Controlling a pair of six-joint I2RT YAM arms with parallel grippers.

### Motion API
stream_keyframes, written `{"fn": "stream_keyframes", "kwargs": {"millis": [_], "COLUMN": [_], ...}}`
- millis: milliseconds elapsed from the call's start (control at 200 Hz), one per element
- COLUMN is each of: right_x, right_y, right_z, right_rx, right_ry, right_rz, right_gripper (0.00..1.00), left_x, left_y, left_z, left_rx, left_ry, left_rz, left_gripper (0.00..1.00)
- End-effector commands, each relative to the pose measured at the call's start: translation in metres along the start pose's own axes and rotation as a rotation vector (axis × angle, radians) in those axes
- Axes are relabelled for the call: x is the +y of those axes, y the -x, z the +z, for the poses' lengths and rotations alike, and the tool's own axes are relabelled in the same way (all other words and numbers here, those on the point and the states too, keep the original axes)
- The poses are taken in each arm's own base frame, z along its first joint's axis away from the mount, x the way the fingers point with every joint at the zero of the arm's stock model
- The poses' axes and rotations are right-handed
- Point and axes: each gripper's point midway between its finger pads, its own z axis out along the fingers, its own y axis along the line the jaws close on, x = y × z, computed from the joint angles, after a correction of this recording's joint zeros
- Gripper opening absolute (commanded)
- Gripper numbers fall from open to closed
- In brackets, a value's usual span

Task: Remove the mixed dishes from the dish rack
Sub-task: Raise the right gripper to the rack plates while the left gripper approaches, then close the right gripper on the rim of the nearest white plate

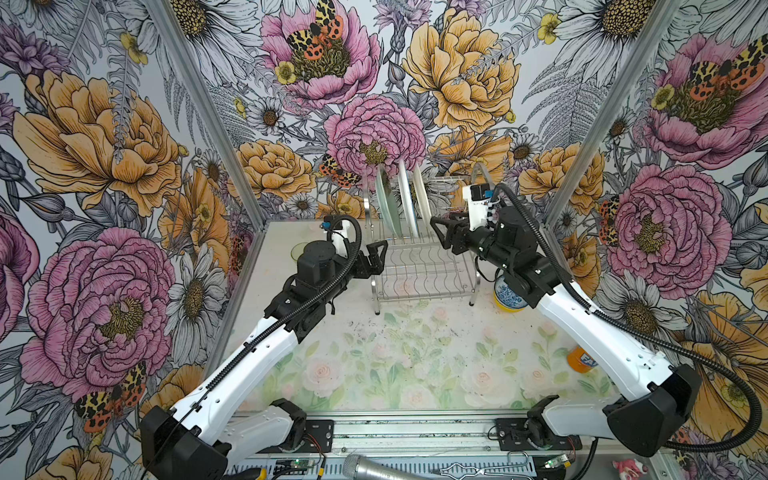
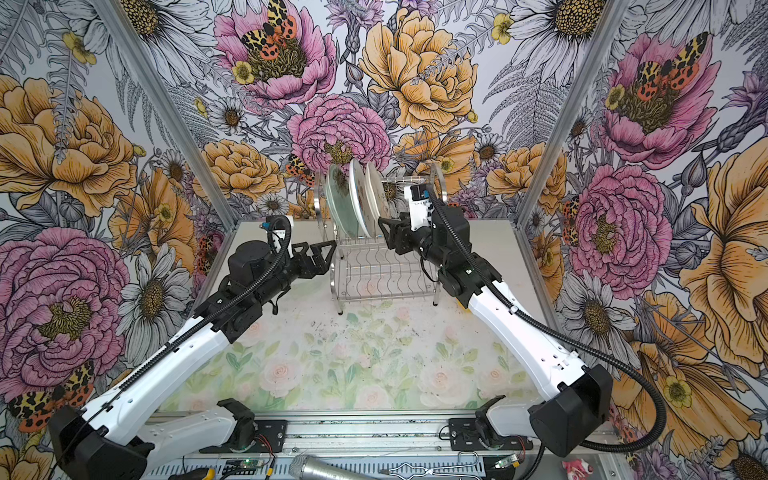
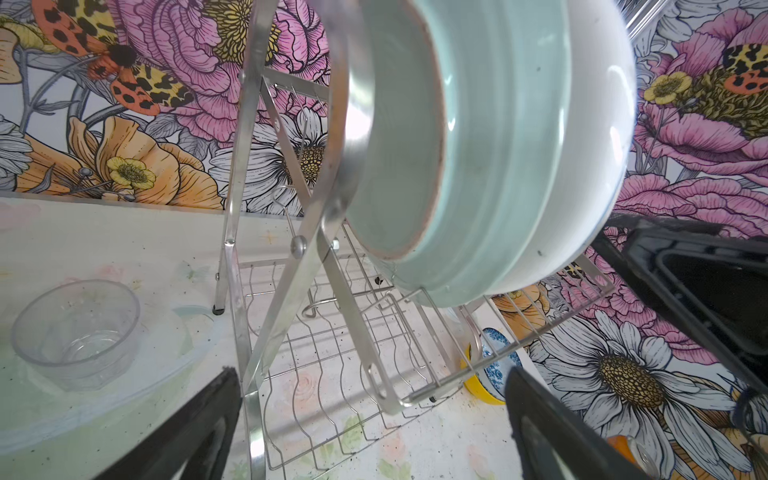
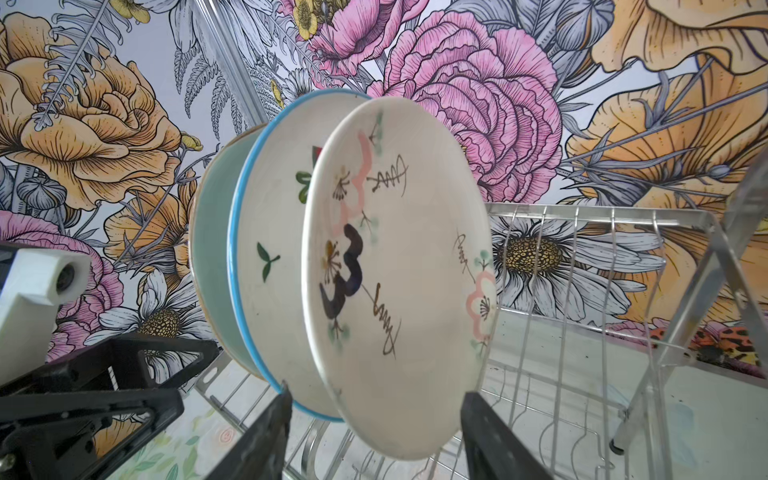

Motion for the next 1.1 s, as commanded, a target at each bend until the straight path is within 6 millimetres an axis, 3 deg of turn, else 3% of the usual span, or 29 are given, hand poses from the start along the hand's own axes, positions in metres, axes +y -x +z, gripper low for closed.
{"fn": "stream_keyframes", "kwargs": {"millis": [0,400,640,931,1096], "right_x": [0.014,0.002,-0.016,-0.016,-0.020], "right_y": [0.020,0.002,-0.003,-0.001,-0.004], "right_z": [0.002,0.034,0.045,0.057,0.060], "right_rx": [-0.052,-0.017,-0.025,-0.038,-0.035], "right_ry": [0.041,-0.047,-0.135,-0.123,-0.143], "right_rz": [0.005,-0.034,-0.040,-0.033,-0.022], "right_gripper": [0.66,0.62,0.46,0.29,0.27], "left_x": [0.003,0.016,0.018,0.020,0.022], "left_y": [0.006,0.001,-0.005,-0.007,-0.008], "left_z": [-0.001,0.004,0.006,0.005,0.004], "left_rx": [-0.032,-0.024,-0.015,-0.006,-0.006], "left_ry": [-0.010,-0.009,-0.025,-0.034,-0.037], "left_rz": [-0.013,-0.057,-0.070,-0.074,-0.074], "left_gripper": [0.99,0.99,0.99,0.99,0.99]}}
